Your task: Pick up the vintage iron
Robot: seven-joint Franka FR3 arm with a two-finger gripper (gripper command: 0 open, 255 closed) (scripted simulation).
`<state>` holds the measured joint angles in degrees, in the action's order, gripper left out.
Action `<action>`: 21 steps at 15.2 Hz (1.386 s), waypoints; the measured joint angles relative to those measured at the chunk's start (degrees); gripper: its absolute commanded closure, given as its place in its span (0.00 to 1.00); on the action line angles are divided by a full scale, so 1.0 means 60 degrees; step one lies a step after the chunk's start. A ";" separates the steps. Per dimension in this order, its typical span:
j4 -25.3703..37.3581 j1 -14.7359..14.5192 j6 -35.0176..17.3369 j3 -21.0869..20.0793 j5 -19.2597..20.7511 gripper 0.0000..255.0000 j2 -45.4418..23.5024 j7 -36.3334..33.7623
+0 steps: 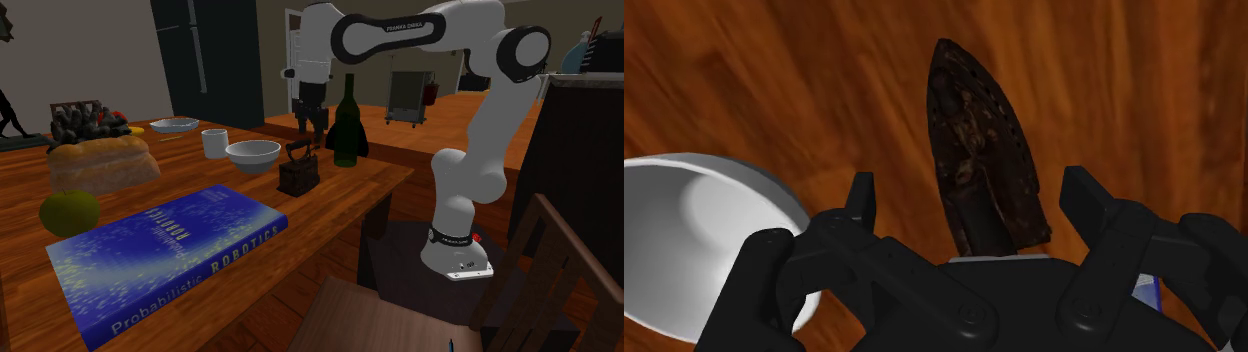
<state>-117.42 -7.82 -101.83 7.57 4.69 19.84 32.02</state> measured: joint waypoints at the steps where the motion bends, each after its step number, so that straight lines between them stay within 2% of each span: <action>1: -0.0124 -0.0001 -0.0115 0.0005 0.0004 0.00 0.0014 0.0014; 5: -0.0624 0.0008 -0.0628 0.0034 0.0020 0.00 0.0002 0.0026; 6: -0.0663 0.0005 -0.0664 0.0029 0.0020 1.00 0.0006 0.0017; 16: -0.0701 0.0003 -0.0706 0.0026 0.0021 1.00 0.0014 0.0009; 21: -0.0142 -0.0008 -0.0203 0.0014 -0.0001 1.00 -0.0056 0.0036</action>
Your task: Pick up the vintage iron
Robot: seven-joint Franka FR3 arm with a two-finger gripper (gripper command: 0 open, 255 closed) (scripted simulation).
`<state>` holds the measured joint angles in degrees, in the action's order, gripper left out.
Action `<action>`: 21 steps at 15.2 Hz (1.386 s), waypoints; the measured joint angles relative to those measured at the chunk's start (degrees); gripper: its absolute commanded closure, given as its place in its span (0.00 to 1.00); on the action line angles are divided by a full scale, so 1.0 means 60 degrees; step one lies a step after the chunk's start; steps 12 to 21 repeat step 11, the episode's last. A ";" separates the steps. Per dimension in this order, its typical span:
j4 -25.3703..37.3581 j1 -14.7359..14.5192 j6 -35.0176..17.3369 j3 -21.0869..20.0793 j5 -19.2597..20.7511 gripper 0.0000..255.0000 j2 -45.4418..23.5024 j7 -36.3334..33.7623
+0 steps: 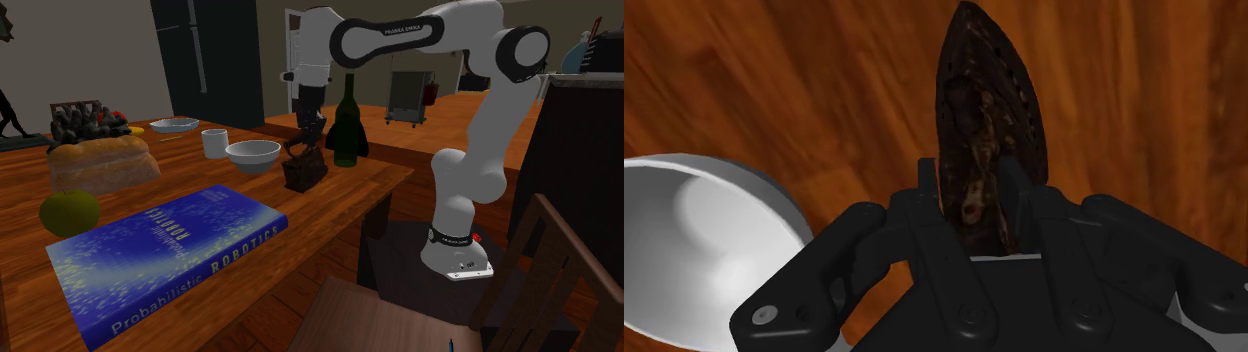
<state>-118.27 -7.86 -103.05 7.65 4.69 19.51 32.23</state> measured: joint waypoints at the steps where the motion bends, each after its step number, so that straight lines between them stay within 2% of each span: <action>1: 0.0086 0.0000 0.0101 -0.0003 0.0000 1.00 0.0015 0.0004; 11: 0.1520 -0.0018 0.1358 -0.0025 -0.0043 1.00 -0.0161 0.0077; 21: 0.1520 -0.0018 0.1358 -0.0025 -0.0043 1.00 -0.0161 0.0077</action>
